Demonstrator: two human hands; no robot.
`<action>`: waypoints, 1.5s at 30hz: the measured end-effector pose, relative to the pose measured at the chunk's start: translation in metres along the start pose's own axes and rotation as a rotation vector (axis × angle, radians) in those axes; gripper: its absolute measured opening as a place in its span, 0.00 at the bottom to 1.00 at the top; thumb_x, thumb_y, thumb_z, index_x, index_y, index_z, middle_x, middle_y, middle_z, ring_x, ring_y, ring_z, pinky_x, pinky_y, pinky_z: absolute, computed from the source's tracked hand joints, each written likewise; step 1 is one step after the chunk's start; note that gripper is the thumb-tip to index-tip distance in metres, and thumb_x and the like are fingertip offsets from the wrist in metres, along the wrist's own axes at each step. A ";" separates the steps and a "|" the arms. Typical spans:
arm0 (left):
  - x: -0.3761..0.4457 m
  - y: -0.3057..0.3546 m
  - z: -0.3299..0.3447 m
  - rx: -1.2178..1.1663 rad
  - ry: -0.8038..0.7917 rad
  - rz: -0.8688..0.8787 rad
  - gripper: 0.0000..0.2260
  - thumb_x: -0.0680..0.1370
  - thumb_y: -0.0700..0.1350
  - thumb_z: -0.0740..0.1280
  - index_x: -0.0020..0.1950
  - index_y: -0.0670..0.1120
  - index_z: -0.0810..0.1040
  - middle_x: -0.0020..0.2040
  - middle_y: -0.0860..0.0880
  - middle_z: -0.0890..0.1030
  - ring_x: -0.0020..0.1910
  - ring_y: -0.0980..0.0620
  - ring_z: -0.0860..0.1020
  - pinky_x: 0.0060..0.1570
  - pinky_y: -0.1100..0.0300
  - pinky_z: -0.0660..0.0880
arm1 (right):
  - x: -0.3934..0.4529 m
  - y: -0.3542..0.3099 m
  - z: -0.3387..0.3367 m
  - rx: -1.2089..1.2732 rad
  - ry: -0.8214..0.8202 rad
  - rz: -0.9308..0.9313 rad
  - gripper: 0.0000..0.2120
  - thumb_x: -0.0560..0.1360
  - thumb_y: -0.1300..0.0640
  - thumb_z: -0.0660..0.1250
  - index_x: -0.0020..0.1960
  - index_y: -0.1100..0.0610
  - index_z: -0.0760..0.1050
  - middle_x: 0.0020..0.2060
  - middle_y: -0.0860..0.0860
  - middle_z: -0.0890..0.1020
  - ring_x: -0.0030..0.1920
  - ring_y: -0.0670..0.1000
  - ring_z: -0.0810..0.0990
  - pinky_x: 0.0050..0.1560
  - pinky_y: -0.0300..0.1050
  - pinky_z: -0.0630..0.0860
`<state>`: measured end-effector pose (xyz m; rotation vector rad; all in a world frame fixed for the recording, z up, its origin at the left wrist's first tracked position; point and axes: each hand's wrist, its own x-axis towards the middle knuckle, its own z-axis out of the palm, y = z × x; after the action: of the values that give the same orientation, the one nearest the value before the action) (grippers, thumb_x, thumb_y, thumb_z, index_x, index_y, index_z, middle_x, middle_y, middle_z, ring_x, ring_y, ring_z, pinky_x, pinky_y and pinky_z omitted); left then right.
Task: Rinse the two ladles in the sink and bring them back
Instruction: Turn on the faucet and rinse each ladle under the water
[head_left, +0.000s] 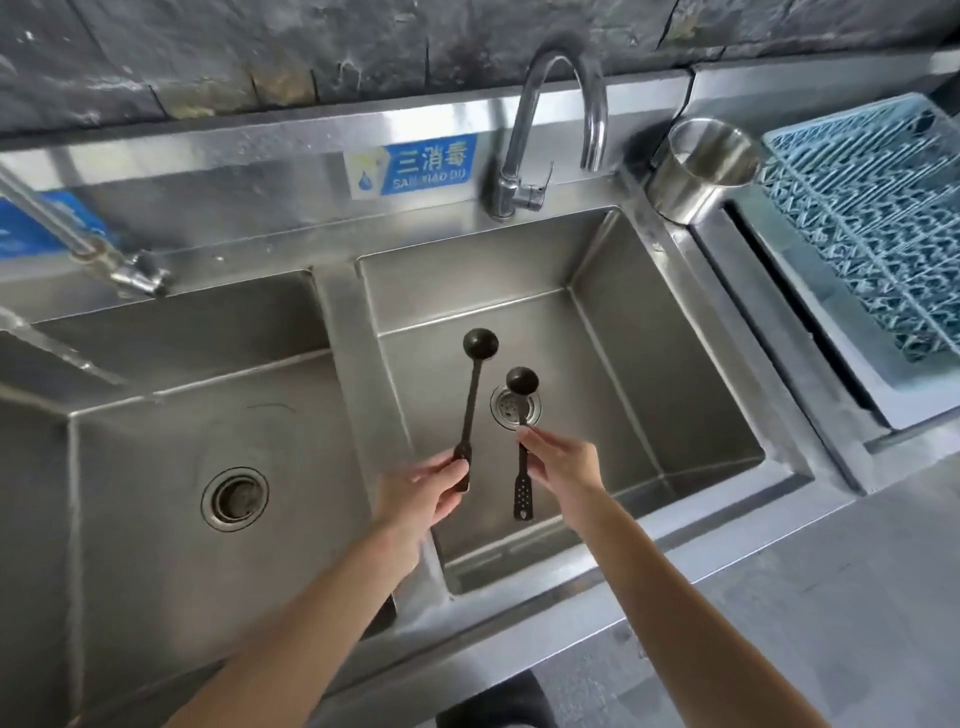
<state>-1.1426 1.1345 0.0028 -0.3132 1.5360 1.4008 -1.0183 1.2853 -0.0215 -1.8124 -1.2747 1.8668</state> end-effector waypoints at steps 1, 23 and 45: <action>0.010 -0.006 0.016 -0.017 0.018 -0.013 0.09 0.71 0.35 0.78 0.43 0.50 0.88 0.43 0.47 0.89 0.45 0.49 0.87 0.40 0.64 0.83 | 0.014 0.000 -0.004 0.003 0.006 0.016 0.03 0.73 0.58 0.80 0.43 0.51 0.88 0.37 0.55 0.86 0.37 0.50 0.83 0.35 0.34 0.83; 0.201 -0.150 0.068 -0.114 0.549 -0.306 0.15 0.79 0.29 0.66 0.63 0.39 0.81 0.59 0.41 0.84 0.47 0.47 0.83 0.49 0.64 0.77 | 0.219 0.132 0.020 -0.425 -0.089 0.185 0.09 0.77 0.64 0.73 0.56 0.60 0.87 0.48 0.57 0.89 0.48 0.56 0.89 0.57 0.54 0.85; 0.204 -0.176 0.062 0.580 0.640 -0.171 0.10 0.76 0.37 0.72 0.57 0.44 0.85 0.52 0.44 0.87 0.52 0.45 0.83 0.54 0.56 0.77 | 0.215 0.125 0.022 -0.795 -0.062 0.033 0.07 0.76 0.50 0.74 0.51 0.51 0.85 0.44 0.47 0.86 0.48 0.49 0.83 0.50 0.41 0.73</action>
<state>-1.0791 1.2190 -0.2526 -0.5452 2.2923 0.6880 -1.0323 1.3525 -0.2612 -2.1162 -2.2426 1.5371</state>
